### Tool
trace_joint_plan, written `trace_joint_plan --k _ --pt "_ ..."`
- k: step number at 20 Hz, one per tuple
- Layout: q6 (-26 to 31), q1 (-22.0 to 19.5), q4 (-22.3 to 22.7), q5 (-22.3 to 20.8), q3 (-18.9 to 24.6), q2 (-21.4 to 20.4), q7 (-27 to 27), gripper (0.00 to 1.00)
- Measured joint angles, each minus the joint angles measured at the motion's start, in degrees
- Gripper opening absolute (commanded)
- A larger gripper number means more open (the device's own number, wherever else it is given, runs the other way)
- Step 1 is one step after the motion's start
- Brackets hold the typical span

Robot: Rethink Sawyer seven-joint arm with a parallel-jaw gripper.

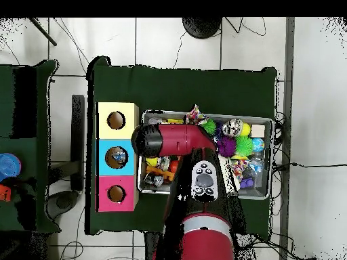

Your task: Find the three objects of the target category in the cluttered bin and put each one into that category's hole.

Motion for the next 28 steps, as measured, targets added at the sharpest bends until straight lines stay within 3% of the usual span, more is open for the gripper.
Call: trace_joint_plan --k 15,28 --pt "-8.6 0.9 0.1 8.1 -3.0 7.0 4.0 1.00" --pt "-8.7 -1.0 2.3 13.9 -2.0 6.3 4.0 1.00"
